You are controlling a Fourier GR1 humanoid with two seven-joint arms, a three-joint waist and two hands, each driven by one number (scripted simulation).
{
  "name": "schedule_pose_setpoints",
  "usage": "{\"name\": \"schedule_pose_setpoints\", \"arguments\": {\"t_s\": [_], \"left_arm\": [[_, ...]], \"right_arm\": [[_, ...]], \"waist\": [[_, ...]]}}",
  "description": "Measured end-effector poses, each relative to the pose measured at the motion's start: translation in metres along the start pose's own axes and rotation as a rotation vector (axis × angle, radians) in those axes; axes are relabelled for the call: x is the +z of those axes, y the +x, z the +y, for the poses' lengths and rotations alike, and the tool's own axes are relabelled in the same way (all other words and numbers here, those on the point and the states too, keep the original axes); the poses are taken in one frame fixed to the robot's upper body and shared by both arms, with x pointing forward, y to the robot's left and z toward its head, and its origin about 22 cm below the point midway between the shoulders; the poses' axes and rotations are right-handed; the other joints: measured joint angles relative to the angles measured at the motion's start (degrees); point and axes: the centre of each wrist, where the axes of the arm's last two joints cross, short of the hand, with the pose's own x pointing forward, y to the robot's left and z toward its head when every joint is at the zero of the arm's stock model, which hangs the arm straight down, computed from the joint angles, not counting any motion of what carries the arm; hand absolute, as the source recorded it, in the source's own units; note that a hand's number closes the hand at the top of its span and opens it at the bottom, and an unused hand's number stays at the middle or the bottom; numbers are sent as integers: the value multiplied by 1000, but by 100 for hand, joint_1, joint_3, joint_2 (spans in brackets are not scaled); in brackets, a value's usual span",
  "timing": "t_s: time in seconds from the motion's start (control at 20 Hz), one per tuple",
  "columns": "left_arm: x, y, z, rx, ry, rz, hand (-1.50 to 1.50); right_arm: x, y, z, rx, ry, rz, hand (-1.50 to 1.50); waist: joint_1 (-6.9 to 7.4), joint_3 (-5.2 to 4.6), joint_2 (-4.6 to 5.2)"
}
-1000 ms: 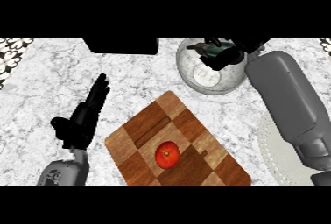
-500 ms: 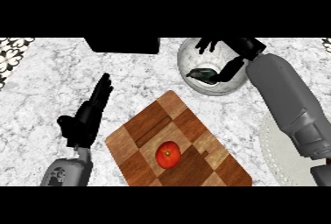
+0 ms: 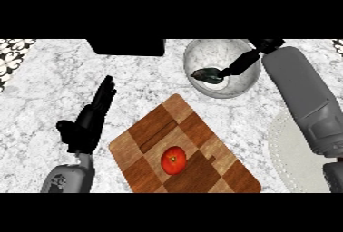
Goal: Pick the eggplant from the placemat and place it in the bowl
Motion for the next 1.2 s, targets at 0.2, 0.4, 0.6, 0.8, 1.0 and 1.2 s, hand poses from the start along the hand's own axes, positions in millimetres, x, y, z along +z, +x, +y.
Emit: {"name": "schedule_pose_setpoints", "arguments": {"t_s": [0.2, 0.4, 0.6, 0.8, 1.0, 1.2], "left_arm": [[1, -2, 1, -3, 4, 6, 0], [1, -3, 3, -8, 6, 4, 0], [1, -3, 1, -4, 0, -1, 0], [1, -1, 0, -2, -10, -3, 0], [-1, 2, 4, 5, -7, -4, 0], [0, 0, -1, 4, -4, -3, 0]], "right_arm": [[7, 1, -23, -99, -60, 6, -150], [19, 1, -46, -180, -79, 40, -150], [37, 1, -72, -249, -99, 87, -150], [59, -6, -86, -279, -104, 125, -150], [72, -9, -93, -296, -95, 142, -150], [85, -15, -95, -286, -81, 161, -150]], "waist": [[-23, -2, -8], [-15, -2, -2], [14, 0, 17], [63, 6, 46], [66, 8, 49], [44, 9, 42]]}}
